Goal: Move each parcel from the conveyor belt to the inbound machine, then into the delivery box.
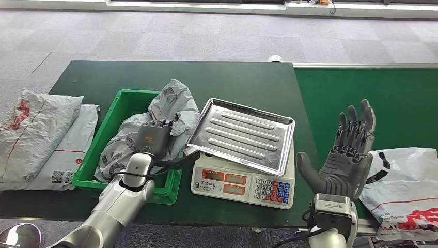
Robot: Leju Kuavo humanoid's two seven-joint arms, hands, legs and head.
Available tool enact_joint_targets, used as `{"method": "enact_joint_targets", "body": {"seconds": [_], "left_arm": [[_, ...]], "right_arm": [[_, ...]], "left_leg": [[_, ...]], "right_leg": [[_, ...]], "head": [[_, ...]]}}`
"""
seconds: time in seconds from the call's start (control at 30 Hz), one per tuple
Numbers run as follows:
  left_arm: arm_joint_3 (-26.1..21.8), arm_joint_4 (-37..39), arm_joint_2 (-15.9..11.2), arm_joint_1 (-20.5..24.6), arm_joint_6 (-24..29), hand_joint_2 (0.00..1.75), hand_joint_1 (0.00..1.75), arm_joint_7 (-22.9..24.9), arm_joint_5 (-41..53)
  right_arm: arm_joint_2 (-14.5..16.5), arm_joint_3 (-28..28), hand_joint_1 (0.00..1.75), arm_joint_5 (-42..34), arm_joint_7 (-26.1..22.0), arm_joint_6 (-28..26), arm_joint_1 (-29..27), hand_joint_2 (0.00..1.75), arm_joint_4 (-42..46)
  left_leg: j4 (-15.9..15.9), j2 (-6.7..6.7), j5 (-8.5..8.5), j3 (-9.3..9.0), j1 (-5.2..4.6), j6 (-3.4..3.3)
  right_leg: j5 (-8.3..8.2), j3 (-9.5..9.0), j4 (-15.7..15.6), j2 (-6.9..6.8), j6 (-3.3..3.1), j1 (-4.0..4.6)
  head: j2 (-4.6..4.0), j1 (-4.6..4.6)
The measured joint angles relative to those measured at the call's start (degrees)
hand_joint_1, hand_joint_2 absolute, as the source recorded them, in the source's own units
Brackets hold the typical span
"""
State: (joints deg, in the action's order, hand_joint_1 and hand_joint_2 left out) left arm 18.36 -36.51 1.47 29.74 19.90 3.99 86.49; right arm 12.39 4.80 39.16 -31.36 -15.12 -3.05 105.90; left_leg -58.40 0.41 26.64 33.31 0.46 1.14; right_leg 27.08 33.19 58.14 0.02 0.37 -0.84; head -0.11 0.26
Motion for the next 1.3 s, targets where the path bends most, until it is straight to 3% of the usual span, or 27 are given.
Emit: {"method": "enact_joint_targets", "body": {"seconds": [0.1,0.23,0.37,0.43,0.5,0.6,0.67,1.03,1.2,1.3], "left_arm": [[-3.4,-1.2,0.9,-1.1,3.2,1.75,0.0,-7.4,-6.5],[-10.1,-9.7,3.0,-4.5,4.1,1.75,0.0,-26.3,-31.7],[-14.1,-23.7,5.2,-11.7,-4.0,1.75,0.0,-39.1,-58.4],[-14.9,-30.9,6.1,-15.0,-9.7,1.75,0.0,-42.3,-68.7],[-15.5,-38.0,6.7,-17.9,-16.1,1.75,0.0,-43.8,-77.8],[-16.6,-47.4,7.6,-21.2,-23.6,1.75,0.0,-44.3,-86.8],[-17.2,-52.0,8.2,-22.5,-25.6,1.75,0.0,-44.3,-88.9],[-18.8,-61.0,9.5,-24.8,-27.0,1.75,0.0,-44.2,-89.8],[-19.8,-63.3,10.5,-24.8,-27.2,1.75,0.0,-44.2,-87.4],[-20.1,-63.9,10.9,-24.8,-27.3,1.75,0.0,-44.2,-86.9]], "right_arm": [[0.1,-1.1,0.0,9.2,7.4,-1.6,0.3,1.75,-0.9],[-0.1,-4.0,0.0,29.5,22.6,-8.9,1.8,1.75,-5.2],[-2.9,-7.7,0.0,47.8,41.0,-16.7,3.9,1.75,-11.7],[-6.3,-8.4,0.0,50.1,50.8,-18.0,4.4,1.75,-14.4],[-9.4,-8.5,0.0,50.5,57.1,-17.8,4.6,1.75,-16.4],[-12.3,-8.9,0.0,50.8,60.5,-16.5,4.5,1.75,-18.2],[-13.5,-9.3,0.0,50.8,61.2,-15.9,4.4,1.75,-18.9],[-15.9,-9.7,0.0,50.8,62.5,-14.8,4.4,1.75,-20.5],[-16.1,-10.1,0.0,50.8,64.5,-11.4,4.7,1.75,-21.3],[-16.0,-11.2,0.0,50.8,65.7,-6.4,4.8,1.75,-22.1]], "left_leg": [[0.0,0.05,0.0,-0.01,0.0,0.0],[0.0,0.03,0.01,-0.05,-0.01,-0.01],[0.0,0.06,0.05,0.1,-0.02,-0.06],[-0.1,-0.02,0.07,0.21,-0.01,-0.1],[-0.1,-0.02,0.11,0.25,-0.05,-0.16],[-0.1,0.03,0.16,0.28,-0.13,-0.22],[-0.1,0.01,0.16,0.29,-0.12,-0.22],[-0.1,0.0,0.15,0.29,-0.09,-0.22],[-0.1,-0.01,0.16,0.28,-0.1,-0.22],[-0.1,-0.03,0.16,0.29,-0.1,-0.22]], "right_leg": [[0.0,0.02,0.0,0.03,0.0,-0.01],[0.0,-0.01,0.0,0.04,0.01,-0.08],[0.0,0.14,0.0,0.07,0.02,-0.05],[0.0,0.17,0.0,-0.03,0.03,-0.07],[0.0,0.22,0.0,-0.04,0.04,-0.11],[0.02,0.29,0.0,0.01,0.07,-0.12],[0.05,0.29,0.0,-0.02,0.09,-0.11],[0.05,0.27,0.0,-0.03,0.1,-0.08],[0.05,0.26,0.0,-0.03,0.1,-0.12],[0.05,0.26,0.0,-0.06,0.1,-0.11]], "head": [[0.0,0.0],[0.0,-0.02],[0.0,-0.01],[0.0,-0.01],[0.0,0.0],[0.0,0.0],[0.0,0.0],[0.0,0.0],[0.0,0.0],[0.0,0.0]]}}
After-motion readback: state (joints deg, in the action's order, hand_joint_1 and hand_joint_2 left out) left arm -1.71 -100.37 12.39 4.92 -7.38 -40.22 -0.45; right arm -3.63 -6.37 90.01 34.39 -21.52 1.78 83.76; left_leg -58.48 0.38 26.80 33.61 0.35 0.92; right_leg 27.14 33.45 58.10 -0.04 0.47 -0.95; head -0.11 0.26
